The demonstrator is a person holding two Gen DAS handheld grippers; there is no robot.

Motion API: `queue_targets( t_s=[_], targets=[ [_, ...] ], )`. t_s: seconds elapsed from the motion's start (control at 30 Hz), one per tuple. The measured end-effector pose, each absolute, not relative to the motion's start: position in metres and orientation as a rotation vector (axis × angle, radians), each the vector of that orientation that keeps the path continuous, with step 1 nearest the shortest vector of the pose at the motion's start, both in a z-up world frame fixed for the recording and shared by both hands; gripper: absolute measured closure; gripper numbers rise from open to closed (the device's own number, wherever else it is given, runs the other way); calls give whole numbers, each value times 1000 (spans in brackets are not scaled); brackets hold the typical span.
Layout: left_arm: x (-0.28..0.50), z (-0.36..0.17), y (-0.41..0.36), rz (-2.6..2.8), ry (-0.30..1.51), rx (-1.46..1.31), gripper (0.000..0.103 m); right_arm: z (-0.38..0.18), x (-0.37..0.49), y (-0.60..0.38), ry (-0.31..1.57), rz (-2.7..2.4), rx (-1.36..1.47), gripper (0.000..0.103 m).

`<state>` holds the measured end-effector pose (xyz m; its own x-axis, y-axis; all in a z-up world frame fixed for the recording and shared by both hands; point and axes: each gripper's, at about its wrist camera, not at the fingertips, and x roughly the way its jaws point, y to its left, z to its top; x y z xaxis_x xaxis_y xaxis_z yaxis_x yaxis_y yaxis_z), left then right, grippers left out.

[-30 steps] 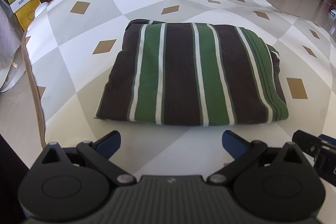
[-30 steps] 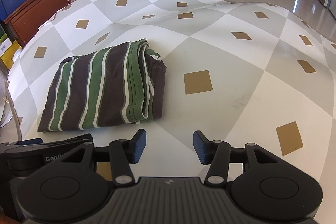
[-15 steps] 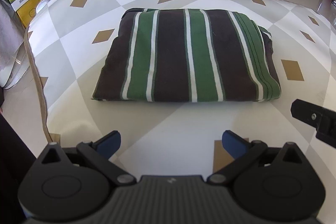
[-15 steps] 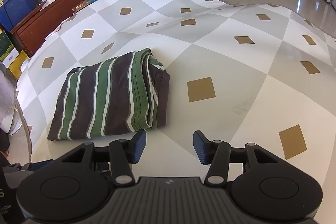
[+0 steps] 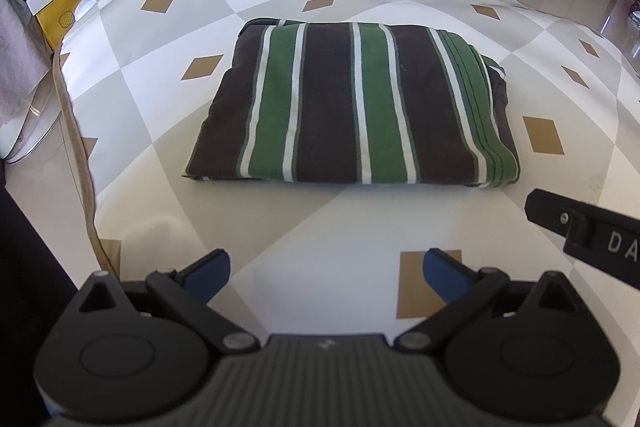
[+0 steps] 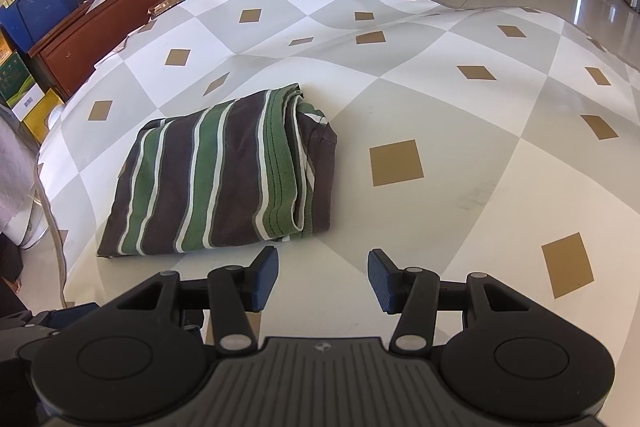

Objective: Fold clothes
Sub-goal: 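Pull both open grippers back from the striped bundle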

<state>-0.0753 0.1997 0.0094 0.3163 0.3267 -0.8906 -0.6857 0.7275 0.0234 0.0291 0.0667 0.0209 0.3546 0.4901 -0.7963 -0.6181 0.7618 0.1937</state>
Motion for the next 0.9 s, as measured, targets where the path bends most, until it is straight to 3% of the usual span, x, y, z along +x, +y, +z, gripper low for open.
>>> queue_targets(
  t_s=[0.9],
  targets=[
    [-112,17,206,686,1051,-392,0,30,-14,82,886,741,-320,54]
  ],
)
